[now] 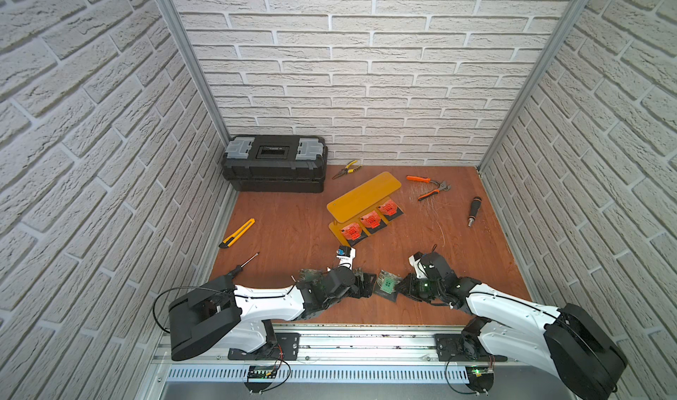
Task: Place the tea bags on the shelf by color
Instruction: Pick up the tea bag from the center of the board.
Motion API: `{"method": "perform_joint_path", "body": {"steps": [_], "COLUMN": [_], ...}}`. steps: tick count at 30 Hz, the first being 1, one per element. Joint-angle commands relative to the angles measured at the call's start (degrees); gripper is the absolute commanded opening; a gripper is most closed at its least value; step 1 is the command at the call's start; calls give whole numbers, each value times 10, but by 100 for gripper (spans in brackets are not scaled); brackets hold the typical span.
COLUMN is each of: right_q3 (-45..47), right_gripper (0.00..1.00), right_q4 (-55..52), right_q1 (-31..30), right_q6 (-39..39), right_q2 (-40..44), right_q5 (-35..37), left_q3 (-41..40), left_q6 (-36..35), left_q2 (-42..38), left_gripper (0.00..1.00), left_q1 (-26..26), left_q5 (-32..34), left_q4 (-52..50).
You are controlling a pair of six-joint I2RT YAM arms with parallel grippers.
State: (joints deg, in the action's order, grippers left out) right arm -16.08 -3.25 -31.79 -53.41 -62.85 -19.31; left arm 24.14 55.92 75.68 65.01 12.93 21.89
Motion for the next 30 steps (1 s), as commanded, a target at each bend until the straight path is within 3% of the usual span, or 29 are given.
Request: {"method": "perform_joint_path", "body": {"steps": [1, 11, 21, 30], "right_q3": [-13, -53, -113, -85], "right_gripper": [20, 19, 19, 25], "right_q4": [24, 98, 126, 111], "right_q1": [-5, -5, -5, -5], "right_q6": [5, 12, 36, 38], "right_q2": [-12, -130, -195, -135], "right_q5": [18, 8, 13, 19], "left_q3": [17, 31, 25, 15], "left_q6": [-16, -19, -44, -54], "left_q2": [17, 39, 42, 71], "left_gripper": [98, 96, 96, 94], "left_q1": [4, 4, 3, 7], "left_q5": [-8, -28, -29, -58], "left_q4": [38, 32, 28, 85]}}
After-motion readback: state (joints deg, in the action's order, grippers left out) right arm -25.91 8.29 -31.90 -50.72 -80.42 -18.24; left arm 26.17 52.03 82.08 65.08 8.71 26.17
